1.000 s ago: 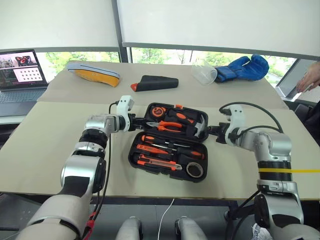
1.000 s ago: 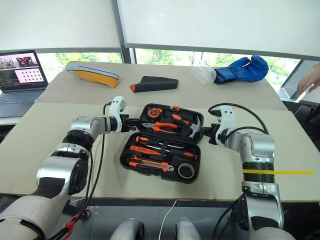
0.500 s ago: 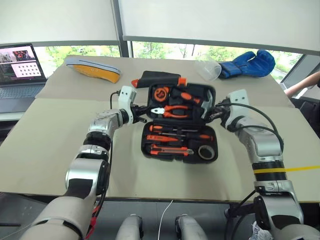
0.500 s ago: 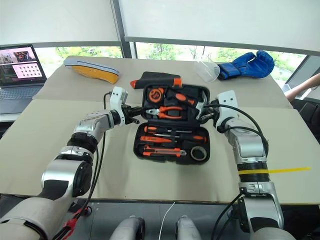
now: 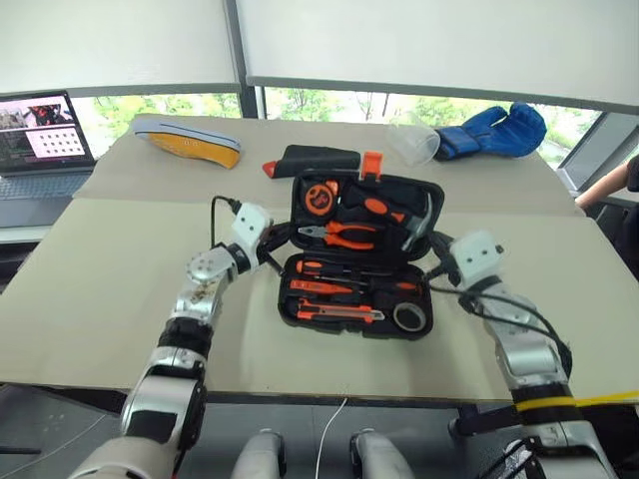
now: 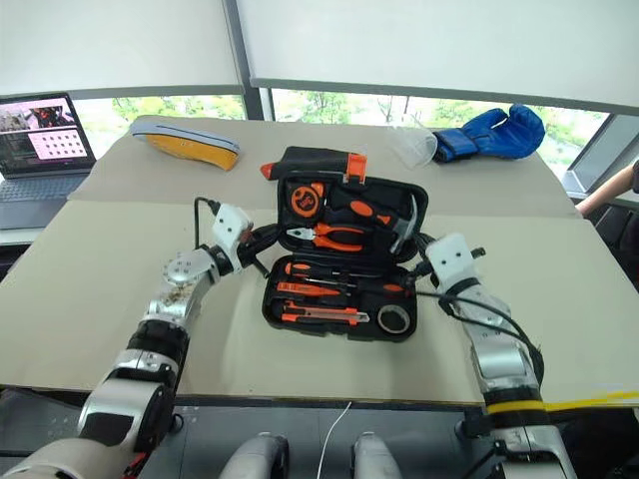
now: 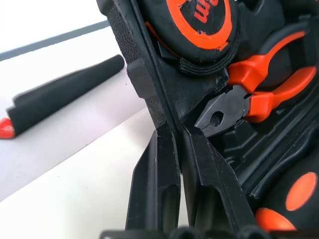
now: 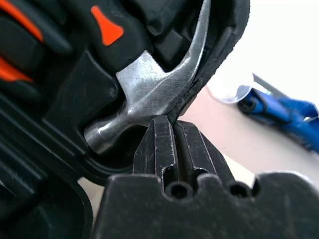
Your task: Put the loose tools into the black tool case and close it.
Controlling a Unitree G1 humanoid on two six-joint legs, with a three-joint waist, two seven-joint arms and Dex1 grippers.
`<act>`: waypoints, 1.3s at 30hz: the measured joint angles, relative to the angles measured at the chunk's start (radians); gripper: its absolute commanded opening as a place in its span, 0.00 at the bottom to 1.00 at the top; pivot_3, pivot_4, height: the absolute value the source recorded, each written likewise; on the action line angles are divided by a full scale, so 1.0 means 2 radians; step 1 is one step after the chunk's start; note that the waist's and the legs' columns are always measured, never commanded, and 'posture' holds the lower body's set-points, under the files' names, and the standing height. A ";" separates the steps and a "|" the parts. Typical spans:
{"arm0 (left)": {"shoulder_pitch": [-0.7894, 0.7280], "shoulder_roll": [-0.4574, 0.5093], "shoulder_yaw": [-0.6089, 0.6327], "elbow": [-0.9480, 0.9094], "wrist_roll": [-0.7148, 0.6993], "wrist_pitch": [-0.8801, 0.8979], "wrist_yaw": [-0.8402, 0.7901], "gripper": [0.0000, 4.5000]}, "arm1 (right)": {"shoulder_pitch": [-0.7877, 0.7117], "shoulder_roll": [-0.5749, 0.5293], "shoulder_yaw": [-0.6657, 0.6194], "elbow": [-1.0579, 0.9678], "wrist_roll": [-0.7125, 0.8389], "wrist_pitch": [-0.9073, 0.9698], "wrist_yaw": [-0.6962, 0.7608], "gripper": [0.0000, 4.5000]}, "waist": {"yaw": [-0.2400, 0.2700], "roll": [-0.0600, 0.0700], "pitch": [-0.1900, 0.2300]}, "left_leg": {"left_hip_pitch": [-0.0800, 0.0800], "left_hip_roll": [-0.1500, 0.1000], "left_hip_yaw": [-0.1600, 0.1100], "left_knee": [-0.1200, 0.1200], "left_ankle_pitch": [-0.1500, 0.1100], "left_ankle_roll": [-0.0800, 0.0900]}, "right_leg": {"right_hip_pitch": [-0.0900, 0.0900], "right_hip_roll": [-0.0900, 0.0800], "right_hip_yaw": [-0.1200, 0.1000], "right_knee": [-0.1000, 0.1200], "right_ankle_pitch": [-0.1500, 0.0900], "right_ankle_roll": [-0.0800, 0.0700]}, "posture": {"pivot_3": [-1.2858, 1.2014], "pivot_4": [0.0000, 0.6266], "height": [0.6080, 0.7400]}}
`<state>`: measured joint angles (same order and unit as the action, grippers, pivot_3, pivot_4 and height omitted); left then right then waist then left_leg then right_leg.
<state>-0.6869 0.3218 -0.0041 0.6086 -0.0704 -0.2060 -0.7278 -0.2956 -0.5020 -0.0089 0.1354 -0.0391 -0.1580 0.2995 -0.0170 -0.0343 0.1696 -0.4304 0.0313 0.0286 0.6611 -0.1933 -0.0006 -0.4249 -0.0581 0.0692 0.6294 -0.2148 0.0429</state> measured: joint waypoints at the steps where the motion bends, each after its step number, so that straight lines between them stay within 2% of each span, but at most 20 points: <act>1: 0.011 0.003 -0.002 -0.014 0.002 0.001 0.002 0.01 | 0.011 -0.003 0.000 -0.004 -0.009 -0.014 0.000 0.00 | 0.000 0.000 0.000 | 0.002 0.000 0.000 0.000 0.000 0.000 | 0.002 0.000 0.000 0.000 0.000 0.000 | 0.52 0.24 0.95; 16: 0.074 0.015 -0.005 -0.126 -0.006 0.054 0.019 0.01 | 0.098 -0.025 -0.003 -0.050 -0.047 -0.097 -0.009 0.00 | -0.001 0.000 -0.001 | 0.003 0.000 0.000 0.000 0.000 0.000 | 0.003 0.000 0.000 0.000 0.000 0.000 | 0.52 0.24 0.95; 18: 0.081 0.016 -0.005 -0.139 -0.006 0.065 0.021 0.17 | 0.112 -0.025 -0.005 -0.064 -0.047 -0.100 -0.009 0.00 | -0.001 0.000 -0.001 | 0.004 0.000 0.000 0.000 0.000 0.000 | 0.003 0.000 0.000 0.000 0.000 0.000 | 0.52 0.24 0.95; 19: 0.085 0.016 -0.005 -0.145 -0.007 0.071 0.022 0.21 | 0.119 -0.026 -0.006 -0.070 -0.048 -0.103 -0.009 0.00 | -0.001 0.000 -0.001 | 0.004 0.000 0.000 0.000 0.000 0.000 | 0.003 0.000 0.000 0.000 0.000 0.000 | 0.52 0.24 0.95; 23: 0.116 0.026 0.002 -0.176 -0.009 0.096 0.026 0.55 | 0.159 -0.038 -0.004 -0.095 -0.063 -0.118 -0.007 0.00 | -0.001 0.000 -0.001 | 0.004 0.000 0.000 0.000 0.000 0.000 | 0.003 0.000 0.000 0.000 0.000 0.000 | 0.52 0.24 0.95; 28: 0.172 0.045 0.009 -0.228 -0.027 0.129 0.025 0.96 | 0.231 -0.057 0.003 -0.134 -0.082 -0.135 0.014 0.38 | -0.001 0.000 -0.002 | 0.004 0.001 0.001 0.000 0.000 0.000 | 0.002 0.000 0.001 0.001 -0.002 0.000 | 0.52 0.24 0.95; 30: 0.198 0.077 0.017 -0.278 -0.054 0.176 0.008 1.00 | 0.288 -0.076 -0.020 -0.192 -0.061 -0.119 0.040 0.50 | -0.002 0.000 -0.001 | 0.004 0.001 0.001 0.000 0.000 0.000 | 0.002 0.000 0.001 0.001 -0.003 0.001 | 0.52 0.24 0.95; 34: 0.214 0.182 0.083 -0.301 -0.096 0.240 -0.038 1.00 | 0.401 -0.137 -0.121 -0.281 0.048 -0.034 0.124 0.50 | -0.004 0.000 -0.001 | 0.005 0.003 0.001 0.000 0.000 0.000 | 0.002 0.001 0.000 0.002 -0.004 0.000 | 0.52 0.24 0.95; 35: 0.209 0.202 0.091 -0.296 -0.099 0.241 -0.052 1.00 | 0.423 -0.153 -0.139 -0.299 0.072 -0.016 0.147 0.50 | -0.003 0.000 -0.002 | 0.006 0.003 0.001 -0.001 0.000 0.000 | 0.003 0.001 0.000 0.001 -0.006 -0.003 | 0.52 0.24 0.95; 37: 0.178 0.220 0.085 -0.261 -0.098 0.233 -0.082 1.00 | 0.463 -0.173 -0.146 -0.334 0.112 0.015 0.197 0.50 | 0.002 0.000 -0.002 | 0.009 0.003 0.002 -0.001 -0.001 -0.001 | 0.006 0.000 0.000 0.001 -0.007 -0.003 | 0.52 0.24 0.95; 38: 0.150 0.220 0.070 -0.223 -0.091 0.224 -0.099 1.00 | 0.479 -0.183 -0.140 -0.346 0.126 0.029 0.223 0.45 | 0.005 0.000 -0.002 | 0.011 0.003 0.002 -0.001 -0.001 -0.002 | 0.006 -0.001 -0.001 0.001 -0.007 -0.003 | 0.52 0.24 0.95; 39: 0.116 0.219 0.051 -0.176 -0.079 0.211 -0.114 0.94 | 0.492 -0.196 -0.133 -0.359 0.132 0.039 0.247 0.39 | 0.009 0.000 -0.002 | 0.011 0.002 0.002 -0.001 -0.003 -0.004 | 0.006 -0.001 -0.001 0.000 -0.007 -0.003 | 0.52 0.24 0.95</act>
<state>-0.4550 0.7603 0.0973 0.2565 -0.2279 0.2156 -0.9561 0.6882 -0.8933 -0.2742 -0.5829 0.2252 -0.0799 0.7936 0.0005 -0.0340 0.1659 -0.4080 0.0360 0.0327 0.6599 -0.1985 -0.0090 -0.4125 -0.0598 0.0676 0.6297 -0.2290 0.0367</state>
